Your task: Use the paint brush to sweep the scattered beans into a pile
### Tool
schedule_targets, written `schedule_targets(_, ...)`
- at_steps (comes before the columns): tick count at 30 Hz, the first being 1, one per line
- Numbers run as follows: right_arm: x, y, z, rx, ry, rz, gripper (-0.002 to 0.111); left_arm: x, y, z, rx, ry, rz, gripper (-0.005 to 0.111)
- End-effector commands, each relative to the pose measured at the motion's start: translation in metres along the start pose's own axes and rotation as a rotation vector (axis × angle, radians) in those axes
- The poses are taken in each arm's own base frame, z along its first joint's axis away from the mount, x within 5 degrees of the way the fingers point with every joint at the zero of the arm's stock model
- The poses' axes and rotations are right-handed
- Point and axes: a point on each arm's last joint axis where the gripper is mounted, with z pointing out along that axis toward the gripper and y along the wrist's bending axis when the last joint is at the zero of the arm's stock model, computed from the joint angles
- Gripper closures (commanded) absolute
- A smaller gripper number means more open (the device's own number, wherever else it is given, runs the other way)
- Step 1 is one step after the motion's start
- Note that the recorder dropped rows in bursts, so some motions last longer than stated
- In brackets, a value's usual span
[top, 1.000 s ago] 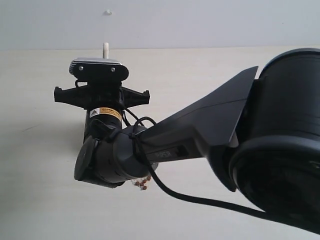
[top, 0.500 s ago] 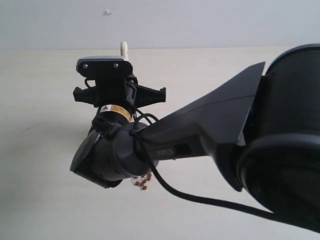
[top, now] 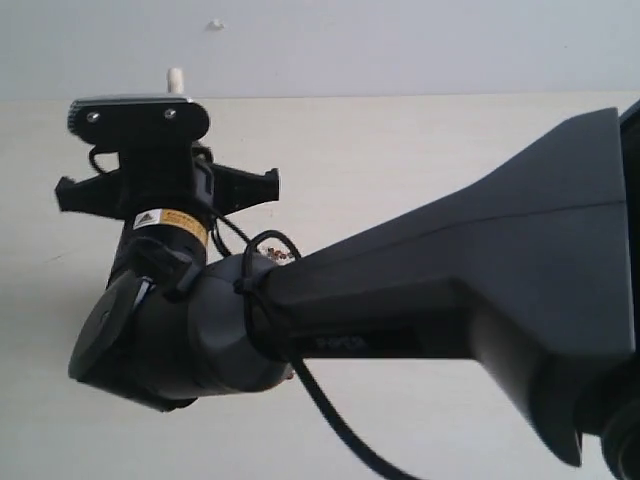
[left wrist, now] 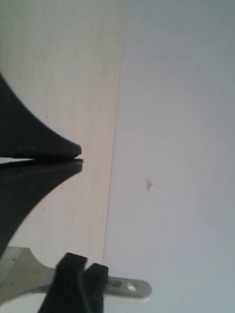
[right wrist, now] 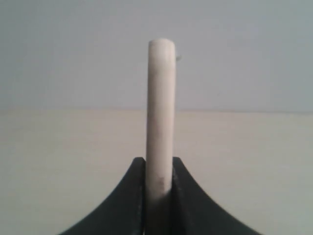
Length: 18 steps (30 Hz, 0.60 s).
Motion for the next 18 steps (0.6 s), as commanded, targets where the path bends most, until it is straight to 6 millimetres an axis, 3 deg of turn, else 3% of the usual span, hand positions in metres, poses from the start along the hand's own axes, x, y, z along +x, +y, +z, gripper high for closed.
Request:
schedule_targets(1, 0.006, 0.019, -0.013, -0.138, 0.088, -0.063, 0.108, -0.001, -0.001, -0.001, 0.007, -0.005, -0.010, 0.107)
schedule_targets(10, 0.016, 0.007, -0.015, -0.024, 0.189, -0.232, 0.108, -0.001, -0.001, -0.001, 0.007, -0.005, -0.010, 0.107)
schedule_targets(18, 0.020, -0.006, -0.016, 0.054, 0.166, -0.339, 0.108, -0.001, -0.001, -0.001, 0.007, -0.005, -0.010, 0.107)
